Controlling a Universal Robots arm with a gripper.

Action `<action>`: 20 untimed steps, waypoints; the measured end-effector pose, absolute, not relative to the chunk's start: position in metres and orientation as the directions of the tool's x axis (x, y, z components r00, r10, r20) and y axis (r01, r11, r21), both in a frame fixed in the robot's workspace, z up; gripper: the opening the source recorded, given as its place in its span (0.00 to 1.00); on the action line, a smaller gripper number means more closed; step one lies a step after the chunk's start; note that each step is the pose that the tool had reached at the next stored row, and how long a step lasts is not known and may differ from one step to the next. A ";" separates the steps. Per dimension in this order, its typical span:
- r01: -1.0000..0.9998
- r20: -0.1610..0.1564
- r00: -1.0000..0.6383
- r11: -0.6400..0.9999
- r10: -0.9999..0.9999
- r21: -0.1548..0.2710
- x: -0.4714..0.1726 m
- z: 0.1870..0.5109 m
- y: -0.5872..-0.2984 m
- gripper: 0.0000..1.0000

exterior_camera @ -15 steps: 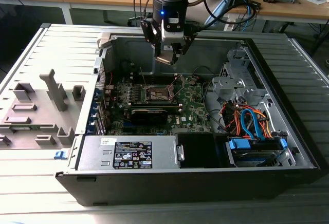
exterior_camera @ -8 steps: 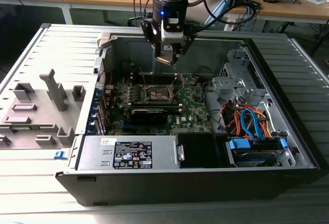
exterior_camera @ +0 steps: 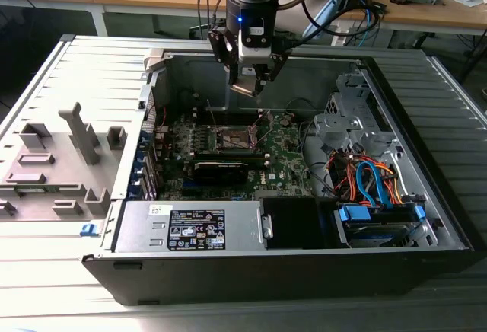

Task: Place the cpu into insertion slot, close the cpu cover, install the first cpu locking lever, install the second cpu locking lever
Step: 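Place the cpu into insertion slot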

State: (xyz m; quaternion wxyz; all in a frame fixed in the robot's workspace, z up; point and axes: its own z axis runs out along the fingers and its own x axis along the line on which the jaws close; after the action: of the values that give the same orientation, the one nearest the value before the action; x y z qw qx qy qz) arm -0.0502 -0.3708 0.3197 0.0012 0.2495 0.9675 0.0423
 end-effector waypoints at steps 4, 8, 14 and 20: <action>0.484 0.019 -0.875 0.871 0.484 0.082 -0.050 0.320 -0.371 0.54; 0.486 0.019 -0.873 0.870 0.486 0.082 -0.050 0.319 -0.371 0.54; 0.488 0.019 -0.872 0.869 0.488 0.082 -0.050 0.319 -0.371 0.54; 0.491 0.019 -0.871 0.868 0.491 0.082 -0.050 0.319 -0.371 0.54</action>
State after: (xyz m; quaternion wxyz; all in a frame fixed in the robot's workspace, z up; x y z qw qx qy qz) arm -0.0502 -0.3708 0.3192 0.0013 0.2539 0.9663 0.0422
